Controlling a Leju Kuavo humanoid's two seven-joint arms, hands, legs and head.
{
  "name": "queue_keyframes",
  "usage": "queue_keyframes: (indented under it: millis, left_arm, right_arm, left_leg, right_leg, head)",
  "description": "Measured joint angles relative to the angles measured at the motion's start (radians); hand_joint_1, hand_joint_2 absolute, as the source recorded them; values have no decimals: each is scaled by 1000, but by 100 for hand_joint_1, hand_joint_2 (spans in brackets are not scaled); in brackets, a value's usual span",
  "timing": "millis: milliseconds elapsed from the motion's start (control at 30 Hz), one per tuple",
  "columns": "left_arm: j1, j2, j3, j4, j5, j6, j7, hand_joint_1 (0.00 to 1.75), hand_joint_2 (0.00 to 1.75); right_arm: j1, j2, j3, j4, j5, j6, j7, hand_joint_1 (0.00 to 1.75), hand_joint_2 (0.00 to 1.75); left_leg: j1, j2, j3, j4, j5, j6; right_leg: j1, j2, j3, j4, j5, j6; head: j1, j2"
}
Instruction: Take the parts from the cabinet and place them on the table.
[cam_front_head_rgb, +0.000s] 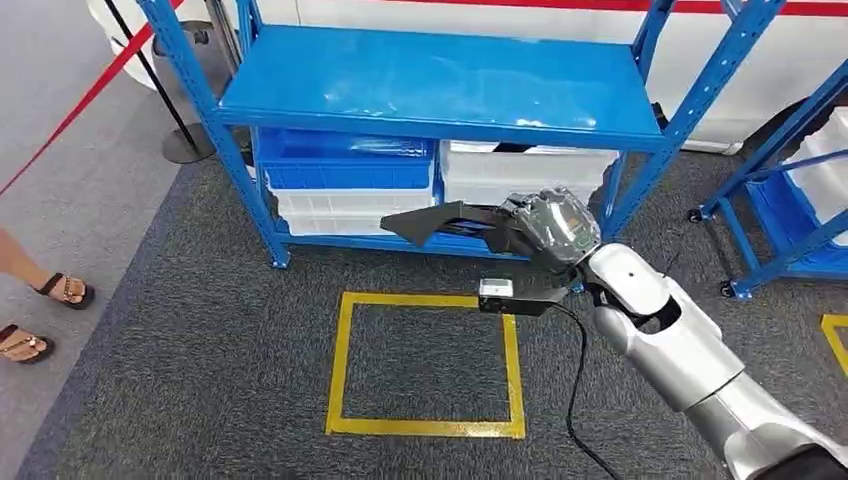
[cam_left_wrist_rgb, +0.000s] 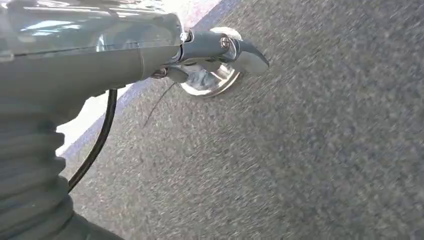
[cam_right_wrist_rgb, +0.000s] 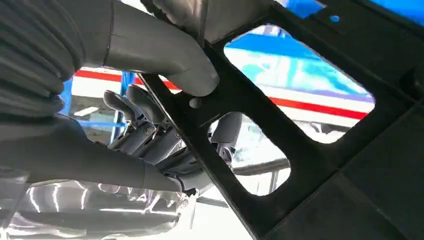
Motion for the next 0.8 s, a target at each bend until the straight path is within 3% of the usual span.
queue_keyframes:
  millis: [33,67,133,167,200,233,300,333,367,400,433,467,500,533,567,667,700,733,767,800]
  left_arm:
    - [0,0,0,-1,-9,0,2,0,175]
    - [0,0,-1,-2,-22,2,7,0,175]
    - [0,-1,-4,-2,-38,3,22,0,175]
    - [3,-1,-5,-2,-45,5,26,0,175]
    - [6,-1,-5,-2,-46,6,28,0,175]
    - [9,-1,-5,-2,-45,6,29,0,175]
    - [12,-1,-5,-2,-45,5,30,0,175]
    - [12,-1,-5,-2,-43,3,30,0,175]
    - [13,-1,-5,-2,-43,-1,31,0,175]
    - [14,-1,-5,-2,-42,-7,32,0,175]
    - [16,-1,-5,-2,-40,-11,33,0,175]
    - [18,-1,-5,-2,-38,-13,34,0,175]
    - [19,-1,-5,-2,-35,-13,34,0,175]
    - [17,-1,-5,-2,-34,-16,36,0,175]
    - [18,0,-5,-2,-32,-18,36,0,175]
    - [27,-1,-5,-2,-26,-22,36,0,175]
    - [29,-2,-5,-2,-25,-22,37,0,175]
    - [29,-3,-4,-2,-25,-21,37,0,175]
    - [29,-4,-4,-2,-27,-21,37,0,175]
    - [30,-6,-4,-2,-28,-21,37,0,175]
  right_arm:
    - [-1,3,-3,0,3,1,0,175,175]
    - [1,6,-10,0,3,2,-8,175,175]
    - [0,15,-14,10,0,2,-24,175,175]
    - [1,24,-14,20,-2,1,-32,175,175]
    - [2,34,-14,32,-3,0,-37,175,175]
    - [5,42,-14,41,-4,-1,-40,175,175]
    - [13,57,-14,58,-14,-8,-45,175,175]
    - [21,62,-14,67,-21,-16,-48,175,175]
    - [33,66,-14,74,-24,-24,-51,175,175]
    - [47,71,-14,82,-31,-34,-53,175,175]
    - [62,75,-14,90,-35,-44,-58,175,175]
    - [79,82,-15,96,-39,-55,-63,175,175]
    - [93,88,-15,99,-42,-63,-65,175,175]
    - [112,100,-17,103,-47,-74,-66,175,175]
    - [125,106,-20,107,-52,-88,-68,175,175]
    - [183,137,-26,116,-54,-129,-68,175,175]
    - [202,143,-30,117,-53,-138,-68,175,175]
    - [223,149,-36,119,-53,-149,-68,175,175]
    - [241,155,-44,121,-52,-156,-68,175,175]
    - [259,165,-48,123,-51,-166,-68,175,175]
  left_leg:
    - [-5,-2,-12,5,5,-6]
    - [-4,-1,-12,7,13,-12]
    - [-2,0,-12,-10,40,-24]
    - [-3,-1,-14,-14,51,-32]
    - [4,-2,-21,-5,37,-38]
    - [3,-3,-36,24,-13,-43]
    - [7,-3,-76,165,-127,-52]
    - [8,-2,-97,250,-164,-55]
    - [8,-2,-104,301,-165,-56]
    - [8,-2,-93,310,-143,-57]
    - [8,-3,-60,280,-113,-55]
    - [8,-3,0,201,-82,-51]
    - [7,-3,58,119,-70,-44]
    - [3,-7,123,15,-101,-33]
    - [2,-8,144,-15,-106,-32]
    - [-4,-5,141,-19,-96,-19]
    - [9,1,145,-40,-82,-10]
    - [7,8,144,-47,-74,-3]
    - [7,9,138,-49,-68,5]
    - [7,12,131,-48,-64,4]
  right_leg:
    - [7,0,69,-105,-68,-4]
    - [9,2,95,-155,-92,-17]
    - [17,0,80,-155,-77,-31]
    - [13,0,73,-159,-64,-41]
    - [8,-6,68,-164,-49,-49]
    - [8,-5,56,-164,-37,-57]
    - [9,-6,33,-164,-19,-65]
    - [11,-6,20,-163,-10,-64]
    - [11,-6,9,-162,-2,-64]
    - [11,-7,0,-160,4,-62]
    - [12,-8,-10,-158,10,-61]
    - [12,-7,-18,-155,14,-58]
    - [13,-7,-21,-153,17,-57]
    - [12,-7,-23,-152,21,-53]
    - [14,-4,-27,-152,25,-47]
    - [11,0,-26,-161,41,-26]
    - [17,1,-28,-159,40,-21]
    - [12,4,-36,-145,21,-19]
    - [10,5,-59,-93,-24,-17]
    - [8,5,-93,-13,-69,-13]
  head:
    - [0,0]
    - [0,0]
    - [0,0]
    - [0,0]
    - [0,0]
    - [0,0]
    - [0,0]
    - [0,0]
    - [0,0]
    - [0,0]
    - [0,0]
    - [0,0]
    - [0,0]
    - [0,0]
    - [0,0]
    - [0,0]
    - [0,0]
    - [0,0]
    - [0,0]
    - [0,0]
